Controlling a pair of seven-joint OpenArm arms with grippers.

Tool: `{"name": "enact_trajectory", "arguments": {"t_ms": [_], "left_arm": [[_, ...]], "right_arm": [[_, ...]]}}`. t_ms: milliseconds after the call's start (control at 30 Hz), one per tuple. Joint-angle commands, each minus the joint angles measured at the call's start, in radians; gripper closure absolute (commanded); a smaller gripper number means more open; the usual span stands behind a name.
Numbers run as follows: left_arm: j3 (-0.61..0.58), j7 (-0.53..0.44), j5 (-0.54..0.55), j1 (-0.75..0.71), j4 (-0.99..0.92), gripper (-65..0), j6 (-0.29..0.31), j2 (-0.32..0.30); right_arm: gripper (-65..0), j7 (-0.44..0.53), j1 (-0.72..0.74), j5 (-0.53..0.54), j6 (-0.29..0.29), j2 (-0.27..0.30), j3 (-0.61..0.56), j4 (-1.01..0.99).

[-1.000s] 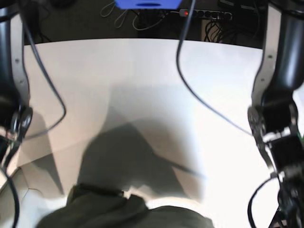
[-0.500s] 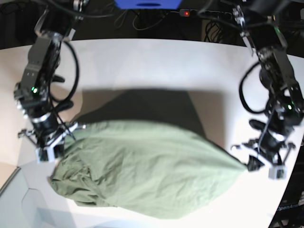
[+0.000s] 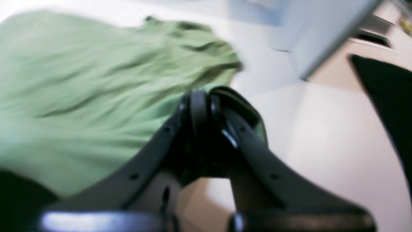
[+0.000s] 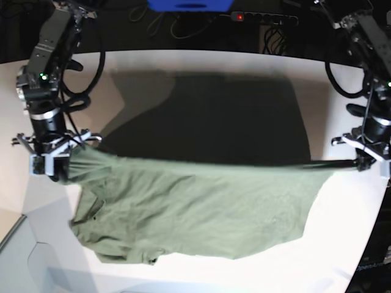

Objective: Layout the t-shirt on the table in an organized manner, then fold the t-shirt properly
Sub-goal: 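Lift the shirt with both grippers and swing it flat onto the table, then grasp the shirt's bunched edge with the left gripper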

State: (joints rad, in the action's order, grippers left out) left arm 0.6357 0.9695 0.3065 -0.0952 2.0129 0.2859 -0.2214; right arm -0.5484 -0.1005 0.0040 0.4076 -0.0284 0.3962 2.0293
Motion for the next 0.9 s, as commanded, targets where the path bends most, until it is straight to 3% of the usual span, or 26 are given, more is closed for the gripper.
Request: {"name": "enact_trajectory", "arguments": {"t_ms": [0, 67, 167, 400, 567, 767, 867], "left_arm": [[0.028, -0.011, -0.007, 0.012, 0.010, -0.5, 0.017, -0.014], [0.066, -0.005, -0.007, 0.013, 0.010, -0.5, 0.072, -0.014], [0.088, -0.005, -0.007, 0.005, 0.009, -0.5, 0.109, -0.008], [0.089, -0.010, -0.007, -0.057, 0.009, -0.4, 0.111, 0.015], [0.125, -0.016, -0.005, -0.048, 0.013, -0.4, 0.112, 0.014], [0.253, -0.016, 0.207, 0.039, 0.012, -0.4, 0.112, -0.009], [0.255, -0.013, 0.293, 0.127, 0.013, -0.4, 0.103, -0.045]], "right_arm": [[0.0, 0.050, 0.018, 0.003, -0.003, 0.002, 0.023, 0.017], [0.0, 0.066, 0.018, 0.031, -0.003, -0.025, 0.071, 0.017], [0.0, 0.066, -0.018, 0.090, -0.003, -0.034, 0.099, 0.015], [0.0, 0.070, -0.212, 0.273, -0.003, -0.041, 0.094, 0.014], [0.0, 0.073, -0.222, 0.305, -0.003, -0.034, 0.106, 0.015], [0.0, 0.112, -0.089, 0.307, -0.002, -0.014, 0.148, 0.017], [0.0, 0.107, 0.000, 0.307, -0.006, 0.029, 0.149, 0.018]]}}
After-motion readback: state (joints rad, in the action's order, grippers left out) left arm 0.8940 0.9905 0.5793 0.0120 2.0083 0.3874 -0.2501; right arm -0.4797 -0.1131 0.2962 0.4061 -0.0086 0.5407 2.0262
